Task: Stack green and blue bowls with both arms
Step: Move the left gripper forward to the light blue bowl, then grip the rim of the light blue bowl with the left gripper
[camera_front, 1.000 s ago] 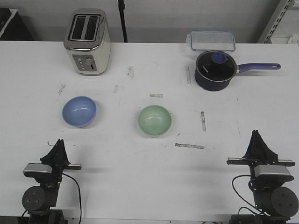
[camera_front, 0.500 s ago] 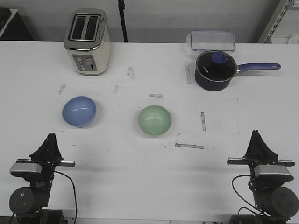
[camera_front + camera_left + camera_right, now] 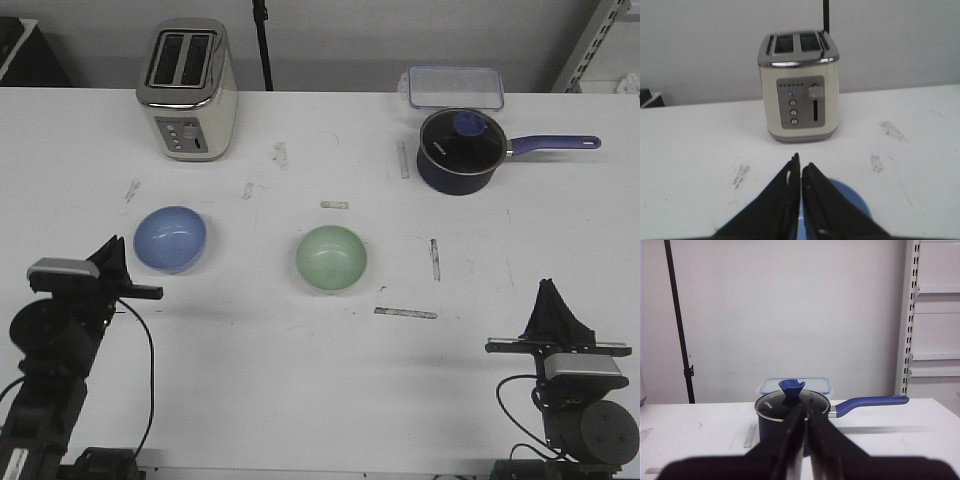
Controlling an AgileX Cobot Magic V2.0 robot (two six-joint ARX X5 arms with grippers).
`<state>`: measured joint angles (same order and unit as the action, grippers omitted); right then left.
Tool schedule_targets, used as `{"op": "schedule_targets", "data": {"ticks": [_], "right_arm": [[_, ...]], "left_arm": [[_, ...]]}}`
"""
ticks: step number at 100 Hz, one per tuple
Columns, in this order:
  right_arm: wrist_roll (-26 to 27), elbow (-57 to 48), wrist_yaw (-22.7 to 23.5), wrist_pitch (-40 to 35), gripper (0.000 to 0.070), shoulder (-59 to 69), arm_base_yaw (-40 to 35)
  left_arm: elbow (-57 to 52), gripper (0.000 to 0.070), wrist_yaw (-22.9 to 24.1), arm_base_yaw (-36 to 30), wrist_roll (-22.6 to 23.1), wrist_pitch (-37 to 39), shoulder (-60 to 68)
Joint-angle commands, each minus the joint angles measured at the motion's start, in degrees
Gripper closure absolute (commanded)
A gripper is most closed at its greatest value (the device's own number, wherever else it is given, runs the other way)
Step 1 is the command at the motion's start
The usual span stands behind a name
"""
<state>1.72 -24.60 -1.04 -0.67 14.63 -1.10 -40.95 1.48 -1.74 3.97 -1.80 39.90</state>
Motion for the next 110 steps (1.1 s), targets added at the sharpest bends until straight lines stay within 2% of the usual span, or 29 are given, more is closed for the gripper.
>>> {"op": "schedule_targets", "data": {"ticks": [1,14,33,57,67,79,90,96,110], "right_arm": [[-0.3,0.0,0.1,0.7,0.0697,-0.1,0.0],[-0.3,0.0,0.1,0.7,0.0697,-0.1,0.0],[-0.3,0.0,0.1,0.7,0.0697,-0.1,0.0],[-0.3,0.0,0.1,0.7,0.0697,-0.1,0.0],[-0.3,0.0,0.1,0.7,0.0697,-0.1,0.0],[-0.3,0.0,0.1,0.7,0.0697,-0.1,0.0],[-0.3,0.0,0.1,0.7,0.0697,-0.1,0.0],[-0.3,0.0,0.1,0.7,0.0697,-0.1,0.0],[-0.3,0.0,0.2,0.7,0.0697,-0.1,0.0]], "left_arm": [[-3.8,0.0699,0.2,0.0,0.7,-1.7,4.6],[-11.2,0.0699,0.1,0.0,-1.9,-9.0,13.9],[-22.0,0.0699,0.2,1.5,-2.8,-22.4,25.1],[-36.2,0.0698,0.0,6.4,-16.9,-37.5,37.8],[-40.2,0.0699,-0.6,8.4,-20.1,-42.7,41.7],[-42.0,0.0698,-5.3,11.1,-20.2,-44.8,45.0],[-42.0,0.0694,-13.9,13.8,-22.7,-45.5,47.4],[-42.0,0.0646,-17.9,15.0,-22.9,-45.8,48.7],[-42.0,0.0386,-18.2,16.4,-22.9,-46.4,51.0]]}}
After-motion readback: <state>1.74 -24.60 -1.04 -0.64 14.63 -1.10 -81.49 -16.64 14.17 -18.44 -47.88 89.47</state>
